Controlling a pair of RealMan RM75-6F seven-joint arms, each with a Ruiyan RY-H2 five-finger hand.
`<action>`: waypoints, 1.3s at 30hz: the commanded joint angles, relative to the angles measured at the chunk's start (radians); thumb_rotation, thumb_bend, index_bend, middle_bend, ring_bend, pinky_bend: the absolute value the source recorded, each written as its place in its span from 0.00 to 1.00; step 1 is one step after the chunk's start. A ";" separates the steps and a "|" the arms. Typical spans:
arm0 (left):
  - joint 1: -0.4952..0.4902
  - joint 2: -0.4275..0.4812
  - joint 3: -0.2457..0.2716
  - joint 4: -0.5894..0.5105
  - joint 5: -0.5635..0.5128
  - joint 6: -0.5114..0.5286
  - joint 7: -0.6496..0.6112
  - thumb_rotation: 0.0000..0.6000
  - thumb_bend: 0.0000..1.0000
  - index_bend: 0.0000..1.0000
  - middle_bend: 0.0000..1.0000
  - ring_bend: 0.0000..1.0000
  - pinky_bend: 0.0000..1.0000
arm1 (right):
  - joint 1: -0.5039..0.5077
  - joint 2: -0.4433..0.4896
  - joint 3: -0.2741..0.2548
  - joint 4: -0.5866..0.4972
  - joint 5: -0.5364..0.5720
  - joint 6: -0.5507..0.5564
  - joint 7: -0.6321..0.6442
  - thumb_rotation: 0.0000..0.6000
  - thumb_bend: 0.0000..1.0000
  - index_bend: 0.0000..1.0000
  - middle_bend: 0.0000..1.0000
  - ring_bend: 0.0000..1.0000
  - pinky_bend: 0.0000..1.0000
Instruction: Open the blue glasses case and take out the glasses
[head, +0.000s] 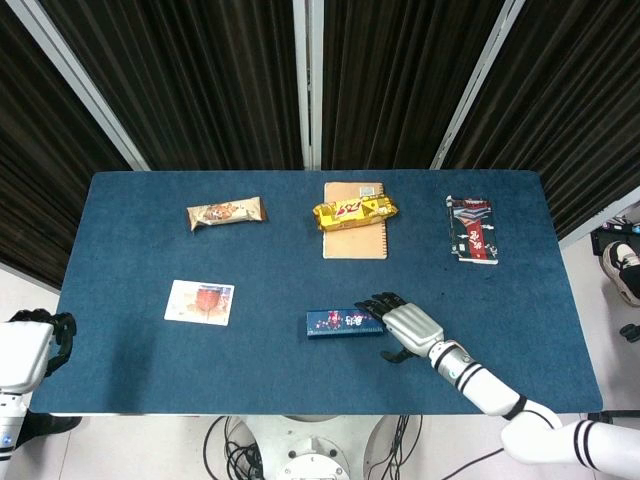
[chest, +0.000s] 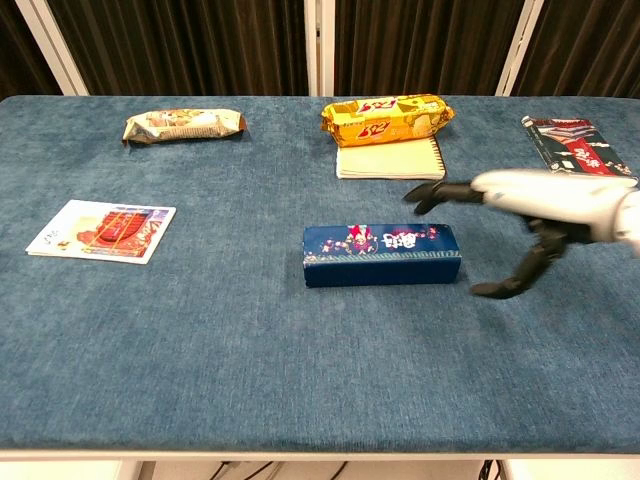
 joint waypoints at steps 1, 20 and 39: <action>0.000 0.001 0.000 0.000 0.000 -0.001 -0.001 1.00 0.58 0.67 0.63 0.45 0.45 | 0.025 -0.031 0.000 0.034 0.029 -0.030 -0.018 1.00 0.21 0.00 0.14 0.00 0.00; 0.000 0.002 -0.001 -0.007 -0.004 -0.002 0.004 1.00 0.58 0.67 0.63 0.45 0.45 | -0.001 0.028 -0.065 -0.170 -0.194 0.162 -0.040 1.00 0.26 0.00 0.27 0.00 0.00; -0.001 0.002 -0.003 -0.009 -0.012 -0.006 0.006 1.00 0.58 0.67 0.63 0.45 0.45 | 0.257 -0.117 0.049 0.074 0.164 -0.131 -0.124 1.00 0.78 0.00 0.31 0.00 0.00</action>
